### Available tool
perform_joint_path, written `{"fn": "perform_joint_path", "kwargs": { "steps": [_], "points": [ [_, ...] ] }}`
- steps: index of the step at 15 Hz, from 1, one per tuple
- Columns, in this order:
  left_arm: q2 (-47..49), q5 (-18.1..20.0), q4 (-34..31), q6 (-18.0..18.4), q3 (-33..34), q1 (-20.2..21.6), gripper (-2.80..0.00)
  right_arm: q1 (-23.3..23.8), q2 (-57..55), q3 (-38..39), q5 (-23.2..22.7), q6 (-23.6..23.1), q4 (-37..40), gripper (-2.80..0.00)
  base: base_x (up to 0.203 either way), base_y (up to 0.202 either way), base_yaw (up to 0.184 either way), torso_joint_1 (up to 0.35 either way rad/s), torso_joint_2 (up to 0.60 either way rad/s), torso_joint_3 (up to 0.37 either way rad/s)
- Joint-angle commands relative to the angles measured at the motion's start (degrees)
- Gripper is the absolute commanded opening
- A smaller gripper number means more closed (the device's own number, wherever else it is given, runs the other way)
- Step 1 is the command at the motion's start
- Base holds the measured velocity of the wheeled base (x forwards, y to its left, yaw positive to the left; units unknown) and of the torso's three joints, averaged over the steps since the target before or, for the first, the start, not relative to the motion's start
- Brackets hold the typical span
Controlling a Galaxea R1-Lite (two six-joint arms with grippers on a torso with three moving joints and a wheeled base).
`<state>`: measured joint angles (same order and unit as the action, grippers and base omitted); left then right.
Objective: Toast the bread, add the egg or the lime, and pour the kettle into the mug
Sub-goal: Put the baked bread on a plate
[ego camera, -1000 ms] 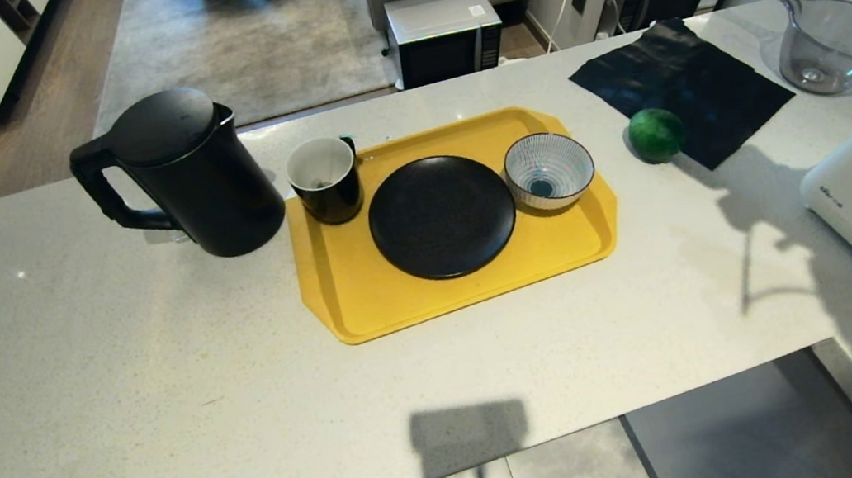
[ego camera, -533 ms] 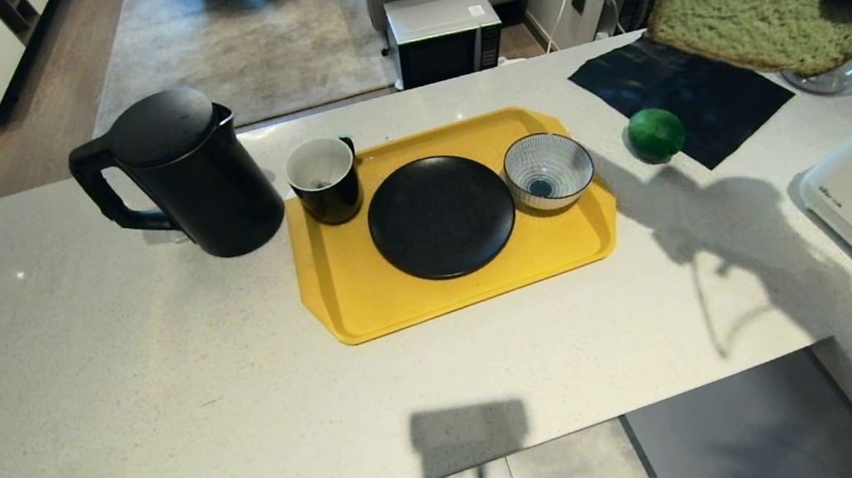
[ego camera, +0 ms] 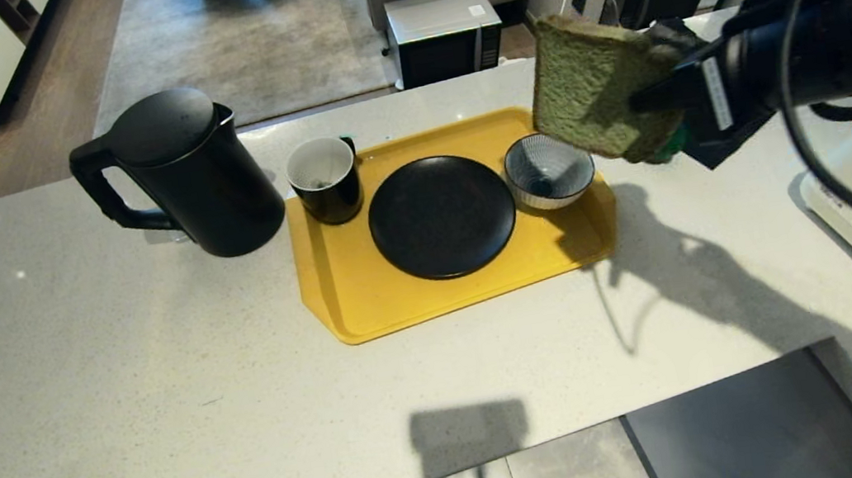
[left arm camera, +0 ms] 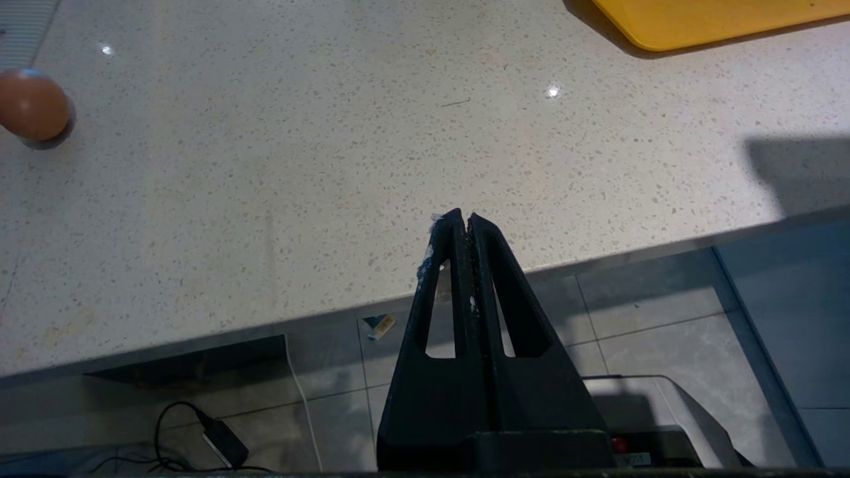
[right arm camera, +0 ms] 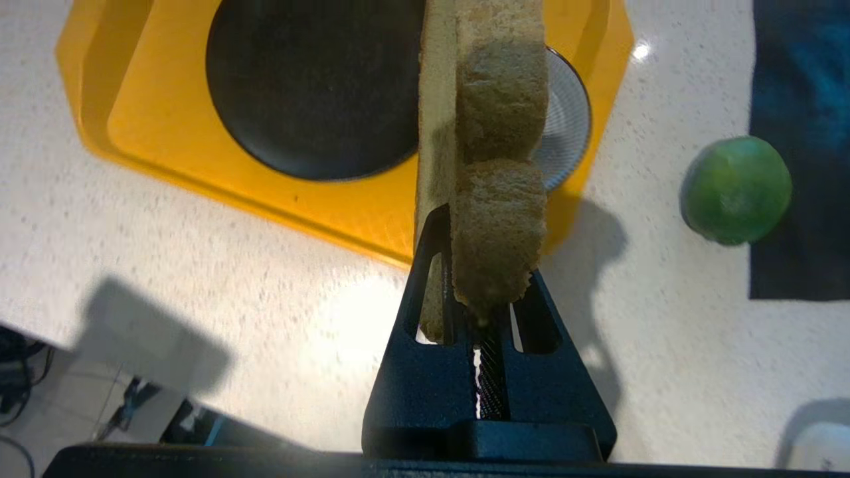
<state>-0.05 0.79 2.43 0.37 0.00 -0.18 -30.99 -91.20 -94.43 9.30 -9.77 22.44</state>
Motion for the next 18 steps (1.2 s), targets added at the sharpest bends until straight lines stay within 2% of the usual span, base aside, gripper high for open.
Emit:
{"fn": "perform_joint_path", "kwargs": {
  "steps": [1,6,8,18],
  "points": [
    [-0.13,0.00,0.04,-0.02,0.97,0.01,-2.80,-4.57,-7.28,-0.73,3.70,2.03,-3.12,-2.80,0.000,0.000,0.000,0.000,0.00,0.000],
    [-0.13,0.00,0.04,-0.02,0.97,0.01,-2.80,-9.92,-9.45,-0.59,4.18,5.77,-2.52,-2.80,0.000,0.000,0.000,0.000,0.00,0.000],
    [-0.13,0.00,0.04,-0.02,0.97,0.01,-2.80,-11.46,-9.42,-0.96,4.15,6.40,1.02,-2.80,0.000,0.000,0.000,0.000,0.00,0.000],
    [-0.13,0.00,0.04,-0.02,0.97,0.01,-2.80,-12.91,-19.97,-8.76,4.15,7.66,1.50,-2.80,0.000,0.000,0.000,0.000,0.00,0.000]
  ]
}}
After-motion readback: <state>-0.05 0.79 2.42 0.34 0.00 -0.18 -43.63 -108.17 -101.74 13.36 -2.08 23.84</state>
